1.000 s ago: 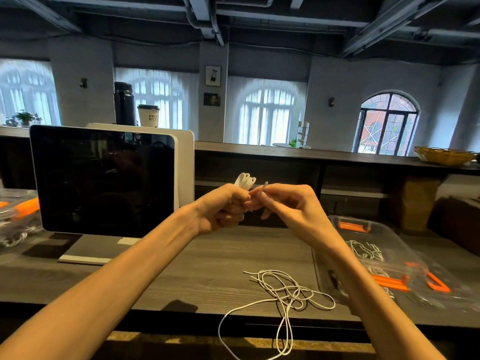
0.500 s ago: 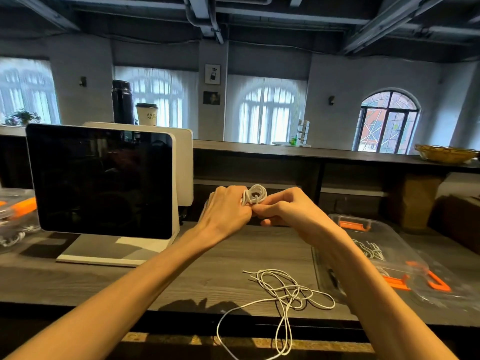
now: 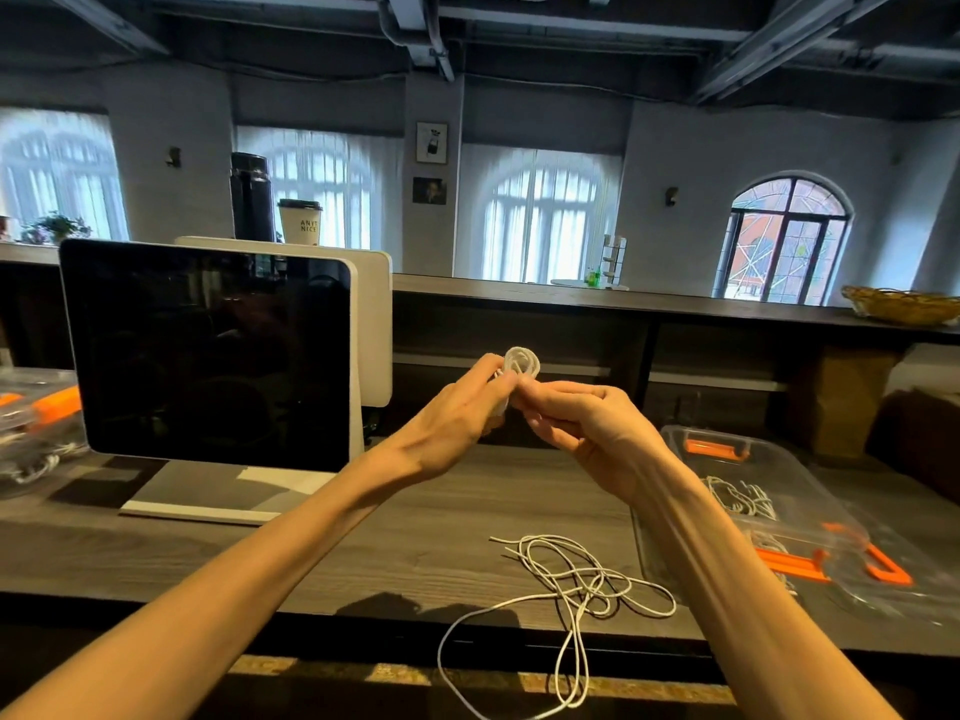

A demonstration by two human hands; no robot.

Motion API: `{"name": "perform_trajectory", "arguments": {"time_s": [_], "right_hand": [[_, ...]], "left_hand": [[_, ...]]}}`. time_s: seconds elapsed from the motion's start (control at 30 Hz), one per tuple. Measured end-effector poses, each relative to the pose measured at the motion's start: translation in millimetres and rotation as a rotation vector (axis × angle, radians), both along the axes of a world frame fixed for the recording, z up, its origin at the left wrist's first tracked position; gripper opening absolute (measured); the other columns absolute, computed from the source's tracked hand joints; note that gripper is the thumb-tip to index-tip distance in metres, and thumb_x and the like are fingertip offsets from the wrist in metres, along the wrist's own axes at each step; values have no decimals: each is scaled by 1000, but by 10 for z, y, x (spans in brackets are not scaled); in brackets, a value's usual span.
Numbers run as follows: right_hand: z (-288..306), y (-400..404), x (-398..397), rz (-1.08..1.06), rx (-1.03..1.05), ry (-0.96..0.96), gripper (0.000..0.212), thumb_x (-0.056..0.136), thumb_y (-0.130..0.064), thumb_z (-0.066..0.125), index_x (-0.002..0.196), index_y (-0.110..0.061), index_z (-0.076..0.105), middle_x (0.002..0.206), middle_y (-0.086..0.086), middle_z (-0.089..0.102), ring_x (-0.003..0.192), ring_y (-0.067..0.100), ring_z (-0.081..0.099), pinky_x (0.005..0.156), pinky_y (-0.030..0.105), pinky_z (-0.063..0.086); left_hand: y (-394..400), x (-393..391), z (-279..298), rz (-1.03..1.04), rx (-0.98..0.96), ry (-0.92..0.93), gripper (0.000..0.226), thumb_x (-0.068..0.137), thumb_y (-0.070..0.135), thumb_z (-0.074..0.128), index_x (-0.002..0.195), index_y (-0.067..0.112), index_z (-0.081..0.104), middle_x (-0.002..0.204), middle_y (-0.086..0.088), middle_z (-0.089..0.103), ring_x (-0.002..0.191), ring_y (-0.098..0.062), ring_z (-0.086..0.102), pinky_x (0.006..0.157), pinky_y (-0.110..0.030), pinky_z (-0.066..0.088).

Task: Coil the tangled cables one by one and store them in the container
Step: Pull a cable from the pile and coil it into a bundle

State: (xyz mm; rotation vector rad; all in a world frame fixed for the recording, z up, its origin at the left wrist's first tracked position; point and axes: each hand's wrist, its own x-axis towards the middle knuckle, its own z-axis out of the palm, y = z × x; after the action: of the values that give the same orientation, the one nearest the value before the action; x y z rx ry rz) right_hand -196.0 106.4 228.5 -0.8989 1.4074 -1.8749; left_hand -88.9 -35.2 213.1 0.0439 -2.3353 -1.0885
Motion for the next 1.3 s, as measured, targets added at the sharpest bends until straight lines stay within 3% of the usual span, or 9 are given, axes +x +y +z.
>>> {"name": "perform_trajectory", "arguments": {"time_s": [0.1,0.27,0.4,0.5,0.6,0.7,0.87,1.07,1.3], "right_hand": [[-35,-19,36,-77,-83,30,21,87,-22,76,96,-3,78,97,15,78,89,18,76,69,22,59],[-12,-40,79,-32,-71,226,23,97,-17,67,100,5,71,101,17,77,97,24,76,77,25,60],[60,-83,67,-83,-84,221,12,95,-5,64,89,5,67,85,9,75,85,17,75,71,22,58],[72,-155,82,-211,-101,256,16,93,-5,65,89,10,68,79,9,73,83,17,74,69,21,58],[9,-185,71,-333,-96,357,15,92,-20,74,83,-8,77,81,5,77,87,17,76,79,27,61],[-68,-157,50,-402,-134,403,16,86,-31,81,87,-15,80,80,1,78,85,17,77,84,34,62],[-47,-112,55,-390,-186,379,54,77,-19,88,119,-14,55,73,5,76,74,19,77,71,28,63],[-31,-68,-9,-265,-257,481,37,76,-25,83,101,-6,65,77,18,74,70,27,76,58,27,59],[-184,-183,-70,-405,-235,680,39,79,-45,79,100,-15,65,72,7,68,55,18,65,47,27,54]], "left_hand": [[25,11,16,-29,92,41,26,109,37,33,125,23,49,116,-16,56,100,-24,58,88,-41,54],[30,-11,-13,-40,140,115,24,109,28,38,130,33,48,123,15,57,111,8,57,81,-17,54],[94,-15,-40,-45,155,176,30,109,27,38,130,47,45,123,24,55,110,18,54,80,-8,50],[148,-40,-55,-48,136,220,33,109,27,37,133,51,43,125,31,54,116,16,52,85,-10,51],[147,-41,-29,-40,100,249,36,109,24,39,139,44,40,126,29,52,114,17,53,86,-8,49],[124,-36,-17,-31,87,243,34,108,23,41,139,38,43,104,17,59,88,7,59,71,-13,50],[41,25,-53,-85,228,196,30,107,27,43,133,41,52,81,4,56,71,-3,54,64,-18,48],[39,68,-50,-196,368,69,30,104,38,42,128,41,59,98,-8,57,75,-11,54,60,-21,45],[108,38,-85,-291,586,69,29,106,29,40,126,13,54,80,7,61,62,-7,46,53,-21,38]]}}
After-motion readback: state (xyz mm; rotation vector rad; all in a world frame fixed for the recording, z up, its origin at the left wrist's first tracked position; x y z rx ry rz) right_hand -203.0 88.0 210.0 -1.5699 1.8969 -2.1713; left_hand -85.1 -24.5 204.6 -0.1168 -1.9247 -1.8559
